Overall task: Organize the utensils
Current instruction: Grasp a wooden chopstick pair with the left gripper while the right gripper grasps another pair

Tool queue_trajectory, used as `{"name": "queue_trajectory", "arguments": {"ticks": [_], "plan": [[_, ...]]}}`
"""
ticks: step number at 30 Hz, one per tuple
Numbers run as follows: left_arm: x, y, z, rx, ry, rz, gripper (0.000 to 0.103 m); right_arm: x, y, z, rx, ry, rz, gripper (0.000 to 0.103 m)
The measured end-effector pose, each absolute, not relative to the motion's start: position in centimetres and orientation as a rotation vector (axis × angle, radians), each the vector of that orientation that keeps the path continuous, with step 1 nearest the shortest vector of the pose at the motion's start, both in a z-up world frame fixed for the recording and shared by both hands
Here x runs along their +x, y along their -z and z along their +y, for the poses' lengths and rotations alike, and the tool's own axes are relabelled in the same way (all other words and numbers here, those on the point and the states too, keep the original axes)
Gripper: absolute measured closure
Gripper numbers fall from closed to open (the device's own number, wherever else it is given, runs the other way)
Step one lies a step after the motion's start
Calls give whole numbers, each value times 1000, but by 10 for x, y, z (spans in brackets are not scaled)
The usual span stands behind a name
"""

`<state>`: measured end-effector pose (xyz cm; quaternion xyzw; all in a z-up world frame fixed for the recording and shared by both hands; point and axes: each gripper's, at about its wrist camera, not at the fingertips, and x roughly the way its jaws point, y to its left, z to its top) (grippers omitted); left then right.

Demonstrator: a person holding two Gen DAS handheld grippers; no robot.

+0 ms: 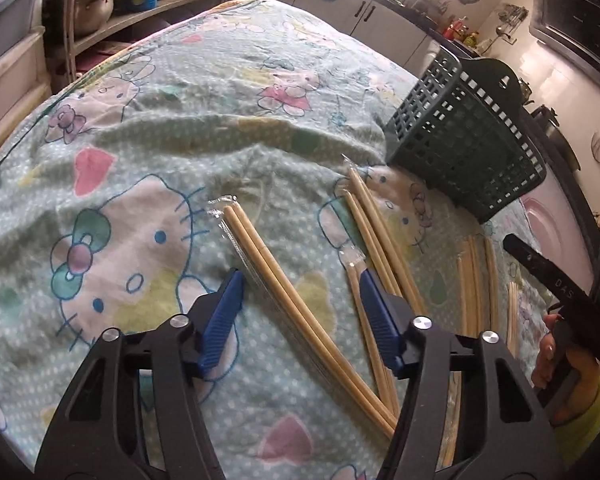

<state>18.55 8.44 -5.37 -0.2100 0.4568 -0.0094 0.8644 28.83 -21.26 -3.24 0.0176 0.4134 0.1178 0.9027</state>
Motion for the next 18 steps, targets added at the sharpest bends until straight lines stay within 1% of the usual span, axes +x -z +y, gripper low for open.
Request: {"name": "queue_trajectory", "arguments": {"ticks": [1, 2, 3, 5, 6, 8, 9, 10, 11, 12, 13, 14, 18], "plan": [[187, 54, 86, -444, 16, 961, 58, 293, 35, -212, 40, -245, 869, 39], [189, 54, 88, -451, 17, 964, 59, 296, 38, -212, 47, -248, 881, 41], [191, 55, 90, -457, 16, 968, 61, 299, 41, -212, 54, -251, 898, 41], [195, 55, 93, -453, 5, 974, 69, 305, 47, -210, 54, -250, 925, 45], [197, 56, 94, -452, 2, 976, 70, 308, 50, -210, 57, -250, 940, 46], [201, 56, 98, -460, -9, 979, 76, 312, 55, -210, 63, -248, 961, 54], [204, 57, 101, -462, -14, 983, 79, 313, 57, -211, 63, -245, 965, 56], [206, 57, 102, -462, -12, 983, 81, 314, 57, -211, 56, -240, 965, 60], [209, 57, 103, -459, -16, 988, 85, 314, 57, -211, 50, -234, 965, 67], [211, 57, 104, -454, -25, 992, 87, 315, 57, -213, 51, -230, 965, 71], [214, 57, 105, -451, -27, 995, 90, 316, 58, -215, 56, -232, 965, 81], [215, 57, 106, -449, -30, 996, 93, 316, 57, -220, 66, -237, 966, 88], [222, 52, 105, -436, -19, 999, 98, 313, 50, -231, 103, -283, 960, 93]]}}
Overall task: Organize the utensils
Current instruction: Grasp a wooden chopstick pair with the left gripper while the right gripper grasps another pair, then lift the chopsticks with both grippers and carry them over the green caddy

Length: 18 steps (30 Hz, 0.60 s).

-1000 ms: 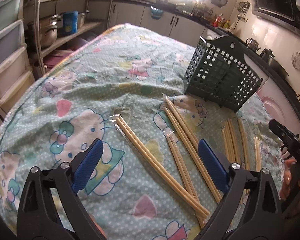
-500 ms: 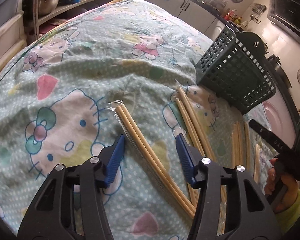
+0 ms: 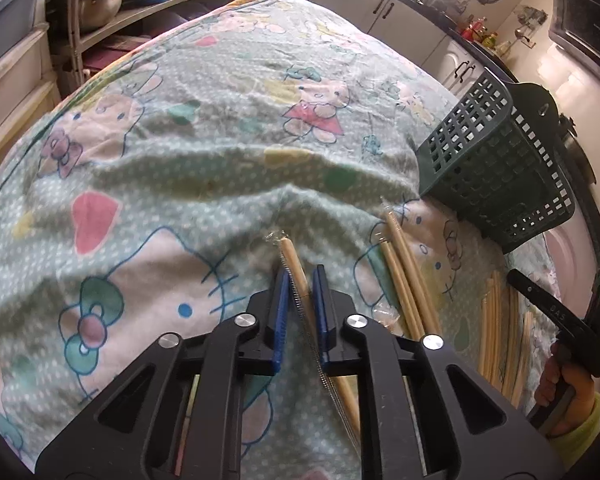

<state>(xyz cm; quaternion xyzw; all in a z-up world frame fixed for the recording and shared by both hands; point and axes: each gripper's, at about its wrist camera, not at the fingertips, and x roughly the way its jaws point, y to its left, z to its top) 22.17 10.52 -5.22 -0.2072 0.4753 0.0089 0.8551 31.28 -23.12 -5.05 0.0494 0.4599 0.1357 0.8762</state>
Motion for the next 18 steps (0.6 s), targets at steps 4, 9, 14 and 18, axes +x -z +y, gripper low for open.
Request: {"name": "queue_trajectory", "arguments": {"ticks": [4, 9, 14, 18], "plan": [[222, 35, 95, -409, 16, 964, 100, 299, 32, -242, 146, -365, 922, 96], [221, -3, 73, -341, 80, 876, 102, 278, -7, -242, 146, -467, 839, 97], [221, -44, 55, -296, 141, 789, 102, 268, -34, -243, 149, -516, 779, 97], [223, -76, 45, -272, 173, 715, 102, 262, -66, -249, 179, -556, 703, 97]]}}
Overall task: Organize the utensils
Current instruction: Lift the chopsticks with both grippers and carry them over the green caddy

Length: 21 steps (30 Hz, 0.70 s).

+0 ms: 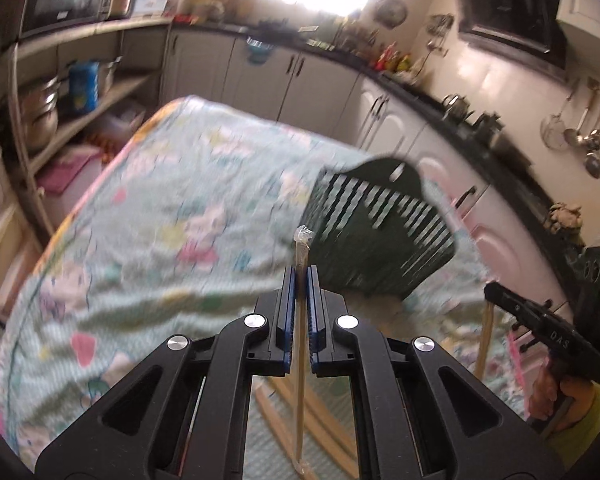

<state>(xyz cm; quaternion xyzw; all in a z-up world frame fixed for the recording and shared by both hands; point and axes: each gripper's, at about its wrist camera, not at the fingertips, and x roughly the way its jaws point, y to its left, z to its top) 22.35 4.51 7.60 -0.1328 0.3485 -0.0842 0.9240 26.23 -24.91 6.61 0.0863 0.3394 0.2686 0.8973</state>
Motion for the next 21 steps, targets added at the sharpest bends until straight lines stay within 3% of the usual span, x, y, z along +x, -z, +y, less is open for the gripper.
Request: {"name": "queue_trajectory", "arguments": {"ticks": [10, 21], "plan": [[243, -153, 23, -220, 210, 547, 102, 258, -138, -254, 198, -561, 453, 97], [279, -195, 4, -184, 202, 404, 102, 299, -190, -253, 183, -470, 198, 97]]}}
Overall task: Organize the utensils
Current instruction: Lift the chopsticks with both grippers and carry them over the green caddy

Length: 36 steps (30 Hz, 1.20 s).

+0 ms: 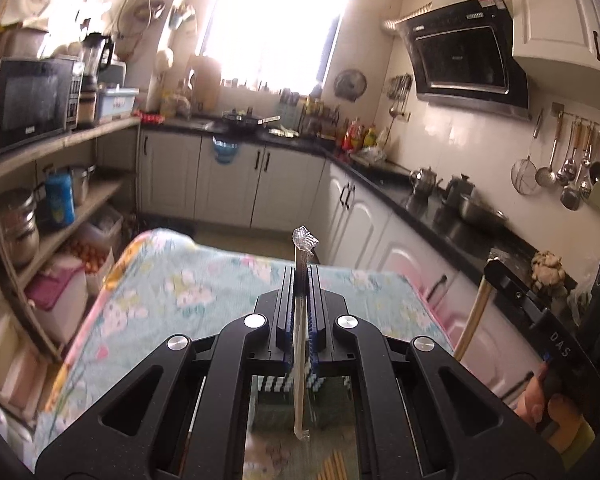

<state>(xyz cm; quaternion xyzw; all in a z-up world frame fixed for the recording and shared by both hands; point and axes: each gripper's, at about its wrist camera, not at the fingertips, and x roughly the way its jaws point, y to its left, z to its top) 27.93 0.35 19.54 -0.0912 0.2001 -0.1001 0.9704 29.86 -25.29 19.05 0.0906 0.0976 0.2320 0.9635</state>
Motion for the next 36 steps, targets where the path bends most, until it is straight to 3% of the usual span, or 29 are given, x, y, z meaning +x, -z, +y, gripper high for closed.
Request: {"name": "queue_trajectory", "arguments": {"ticks": [11, 24, 36], "plan": [[308, -179, -12, -156, 176, 366, 102, 345, -181, -246, 162, -378, 109, 97], [321, -116, -11, -155, 167, 404, 102, 363, -106, -240, 140, -290, 101, 97], [320, -89, -9, -158, 166, 444, 102, 361, -78, -239, 206, -304, 101, 97]]}}
